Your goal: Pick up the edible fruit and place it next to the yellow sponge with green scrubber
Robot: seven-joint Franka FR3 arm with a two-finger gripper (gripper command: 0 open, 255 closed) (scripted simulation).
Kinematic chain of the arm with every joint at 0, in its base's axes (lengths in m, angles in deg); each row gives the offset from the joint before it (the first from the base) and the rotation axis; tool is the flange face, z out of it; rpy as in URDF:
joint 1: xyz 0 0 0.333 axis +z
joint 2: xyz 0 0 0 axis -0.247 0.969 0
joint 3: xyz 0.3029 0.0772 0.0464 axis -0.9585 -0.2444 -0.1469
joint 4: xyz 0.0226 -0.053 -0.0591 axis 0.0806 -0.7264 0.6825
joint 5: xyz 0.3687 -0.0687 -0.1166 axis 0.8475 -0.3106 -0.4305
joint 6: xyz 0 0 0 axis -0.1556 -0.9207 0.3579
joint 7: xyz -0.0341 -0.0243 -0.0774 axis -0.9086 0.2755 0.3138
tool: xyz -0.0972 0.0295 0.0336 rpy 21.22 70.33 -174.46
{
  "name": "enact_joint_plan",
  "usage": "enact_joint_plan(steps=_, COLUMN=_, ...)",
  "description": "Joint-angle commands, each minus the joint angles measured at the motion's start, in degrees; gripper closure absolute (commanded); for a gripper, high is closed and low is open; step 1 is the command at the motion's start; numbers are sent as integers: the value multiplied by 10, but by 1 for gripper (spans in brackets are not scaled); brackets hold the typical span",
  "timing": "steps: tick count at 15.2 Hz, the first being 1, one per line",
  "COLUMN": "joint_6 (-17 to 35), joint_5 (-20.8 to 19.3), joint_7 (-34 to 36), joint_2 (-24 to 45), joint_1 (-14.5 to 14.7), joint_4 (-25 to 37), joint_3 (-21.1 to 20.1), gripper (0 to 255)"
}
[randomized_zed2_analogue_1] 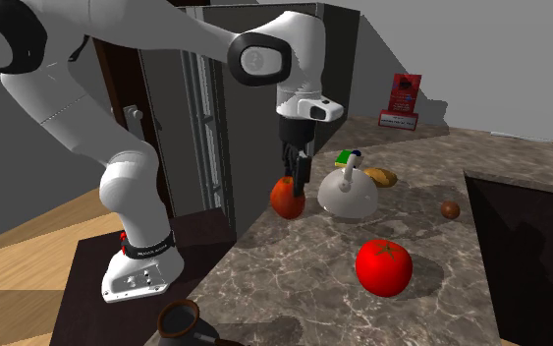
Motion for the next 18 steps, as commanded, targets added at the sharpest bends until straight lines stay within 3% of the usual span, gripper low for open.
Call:
enact_joint_plan(steps=1, joint_6=-16, joint_5=1, joint_7=-1, joint_2=-3, joint_1=0, joint_4=13, joint_3=-2, gripper=255)
enact_joint_plan(steps=8, joint_6=-65, joint_5=6, joint_7=-5, joint_2=-6, joint_1=2, joint_4=58, joint_3=-8, gripper=255)
enact_joint_plan(steps=18, joint_6=-22, joint_5=64, joint_7=96, joint_2=117, joint_1=61, joint_4=125, joint_3=-75, gripper=255)
